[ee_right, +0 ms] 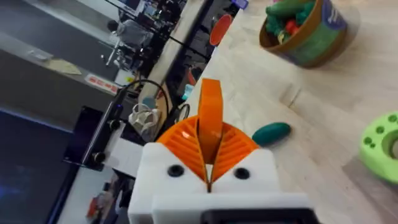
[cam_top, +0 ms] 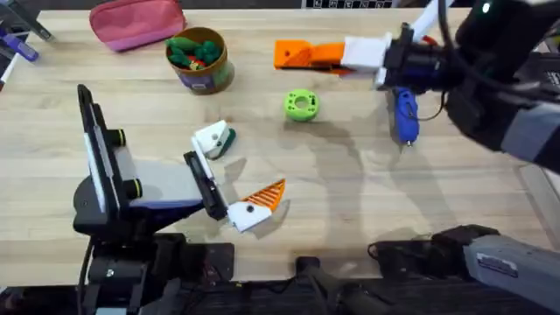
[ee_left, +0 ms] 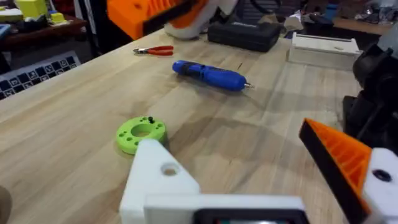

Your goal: Pick up the gripper from the table and insert it into the empty holder that is missing its gripper. Then pick up a screw, insert it into the mounting hole, and use the screwdriver to tighten it. Finally, clean up the table by picking up the vegetable and placing it into the bucket.

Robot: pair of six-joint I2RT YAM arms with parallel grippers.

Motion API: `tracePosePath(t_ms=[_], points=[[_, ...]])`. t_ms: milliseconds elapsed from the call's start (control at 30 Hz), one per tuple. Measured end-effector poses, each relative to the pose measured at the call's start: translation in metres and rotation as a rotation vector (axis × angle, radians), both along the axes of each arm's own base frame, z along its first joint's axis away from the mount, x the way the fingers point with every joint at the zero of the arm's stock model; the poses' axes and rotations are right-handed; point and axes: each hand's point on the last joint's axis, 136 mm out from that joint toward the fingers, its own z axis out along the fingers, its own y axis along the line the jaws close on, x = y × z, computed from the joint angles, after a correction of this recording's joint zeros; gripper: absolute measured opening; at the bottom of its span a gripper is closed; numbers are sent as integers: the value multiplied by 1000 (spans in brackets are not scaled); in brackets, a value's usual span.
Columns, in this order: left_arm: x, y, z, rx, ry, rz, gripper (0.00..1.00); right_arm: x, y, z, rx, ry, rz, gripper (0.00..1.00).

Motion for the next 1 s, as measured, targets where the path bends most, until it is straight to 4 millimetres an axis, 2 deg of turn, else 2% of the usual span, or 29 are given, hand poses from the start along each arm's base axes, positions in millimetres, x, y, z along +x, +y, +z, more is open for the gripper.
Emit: tracePosePath(t_ms=[100, 333, 567, 800, 1000], points=[[0, 0, 0, 0, 0, 0, 985, -8, -2, -12, 20, 29, 13, 7], [0, 0, 0, 0, 0, 0, 985, -20, 2, -21, 62, 69, 104, 7], [0, 0, 0, 0, 0, 0, 986, -25, 7, -52, 67, 199, 198, 6], [0, 0, 0, 0, 0, 0, 985, -39, 13, -60, 77, 238, 307, 6], [0, 0, 0, 0, 0, 0, 985, -51, 21, -75, 80, 327, 386, 6]])
